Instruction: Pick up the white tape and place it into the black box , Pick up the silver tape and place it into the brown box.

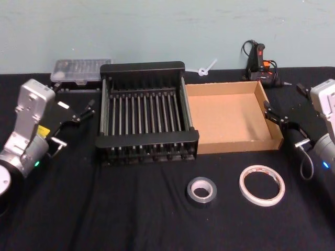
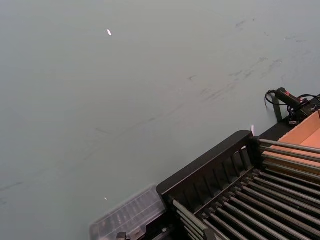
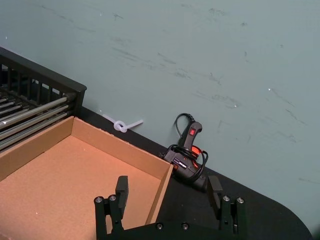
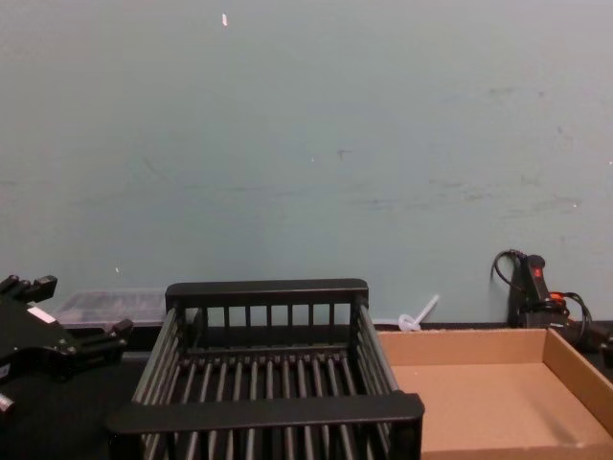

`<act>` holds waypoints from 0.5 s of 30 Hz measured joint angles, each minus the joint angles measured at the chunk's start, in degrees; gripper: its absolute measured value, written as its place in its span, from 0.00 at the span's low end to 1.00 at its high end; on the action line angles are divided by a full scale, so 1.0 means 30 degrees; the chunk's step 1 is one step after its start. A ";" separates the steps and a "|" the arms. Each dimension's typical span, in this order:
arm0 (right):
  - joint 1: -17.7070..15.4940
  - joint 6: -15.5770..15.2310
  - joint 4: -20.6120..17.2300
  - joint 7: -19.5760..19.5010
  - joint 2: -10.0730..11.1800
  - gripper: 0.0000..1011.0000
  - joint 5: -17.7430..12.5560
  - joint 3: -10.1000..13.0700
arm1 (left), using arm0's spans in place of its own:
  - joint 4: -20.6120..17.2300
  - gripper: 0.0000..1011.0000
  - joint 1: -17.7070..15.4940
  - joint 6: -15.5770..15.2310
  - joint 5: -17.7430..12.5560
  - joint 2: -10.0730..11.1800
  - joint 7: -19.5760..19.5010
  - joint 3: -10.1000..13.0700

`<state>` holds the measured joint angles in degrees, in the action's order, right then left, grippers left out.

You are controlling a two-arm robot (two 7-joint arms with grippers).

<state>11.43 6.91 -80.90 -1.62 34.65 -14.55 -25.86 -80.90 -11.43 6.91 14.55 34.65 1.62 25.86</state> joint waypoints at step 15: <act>-0.0010 -0.0029 -0.0008 0.0146 -0.0052 0.99 0.0021 0.0099 | 0.0000 0.99 0.0000 0.0000 0.0001 0.0000 0.0000 0.0000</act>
<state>11.40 6.82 -80.93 -1.18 34.49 -14.48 -25.57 -80.90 -11.43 6.91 14.55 34.65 1.62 25.86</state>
